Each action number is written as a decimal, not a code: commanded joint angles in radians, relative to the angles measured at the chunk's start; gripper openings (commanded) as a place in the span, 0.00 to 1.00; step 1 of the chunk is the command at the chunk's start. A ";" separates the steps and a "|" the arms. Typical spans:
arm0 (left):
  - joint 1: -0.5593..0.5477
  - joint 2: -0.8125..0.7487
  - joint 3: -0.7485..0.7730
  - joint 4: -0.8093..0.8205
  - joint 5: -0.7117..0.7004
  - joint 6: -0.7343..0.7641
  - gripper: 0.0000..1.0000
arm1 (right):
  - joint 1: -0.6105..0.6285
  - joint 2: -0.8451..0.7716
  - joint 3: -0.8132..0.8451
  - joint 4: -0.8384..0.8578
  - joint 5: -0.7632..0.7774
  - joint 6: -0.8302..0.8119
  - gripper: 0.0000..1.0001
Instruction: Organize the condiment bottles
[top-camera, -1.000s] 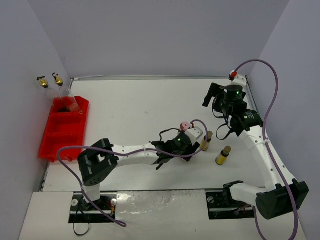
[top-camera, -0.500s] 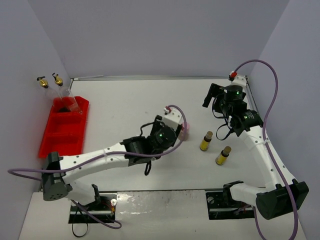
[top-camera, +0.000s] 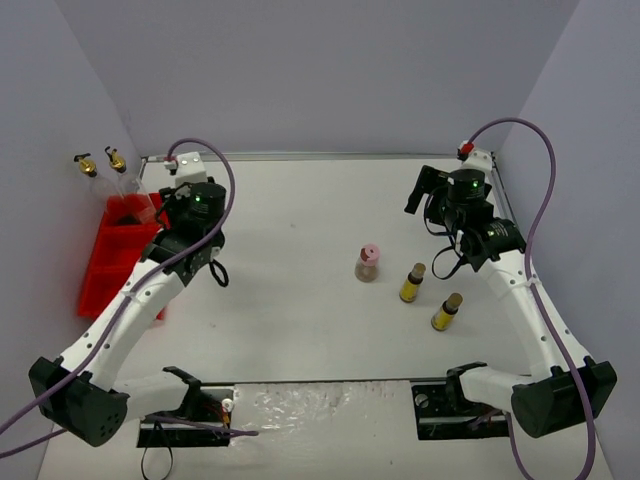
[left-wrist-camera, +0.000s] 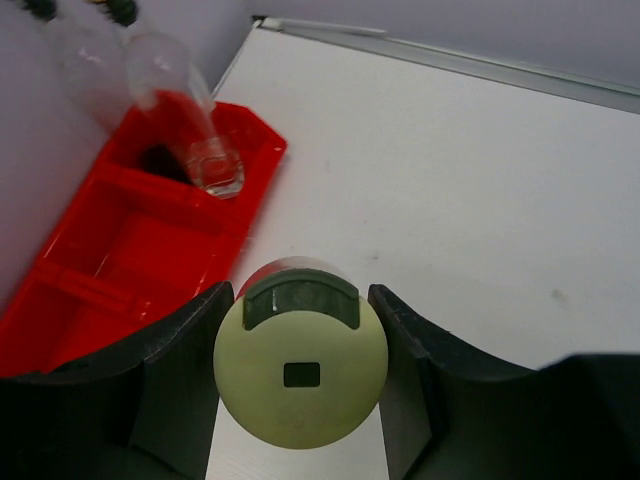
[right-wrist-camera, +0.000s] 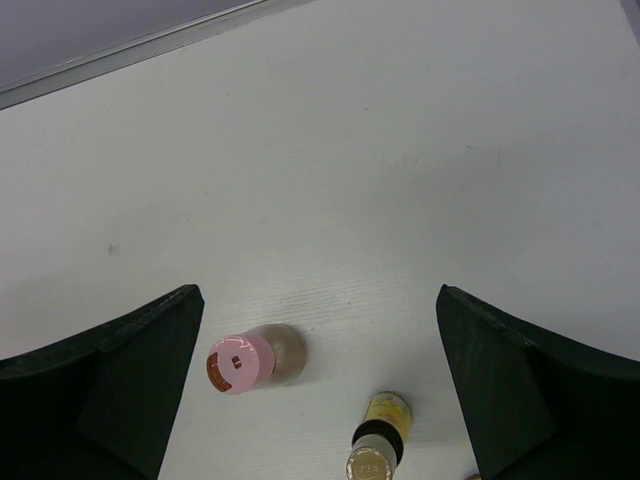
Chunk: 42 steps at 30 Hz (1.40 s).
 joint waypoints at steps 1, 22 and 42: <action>0.137 -0.035 0.009 0.056 0.101 -0.007 0.00 | -0.005 -0.010 0.036 0.035 0.002 -0.011 1.00; 0.648 0.078 -0.139 0.355 0.294 -0.073 0.00 | -0.007 -0.021 -0.036 0.088 -0.065 -0.001 1.00; 0.805 0.166 -0.267 0.658 0.287 -0.110 0.00 | 0.001 -0.050 -0.045 0.084 -0.077 -0.006 1.00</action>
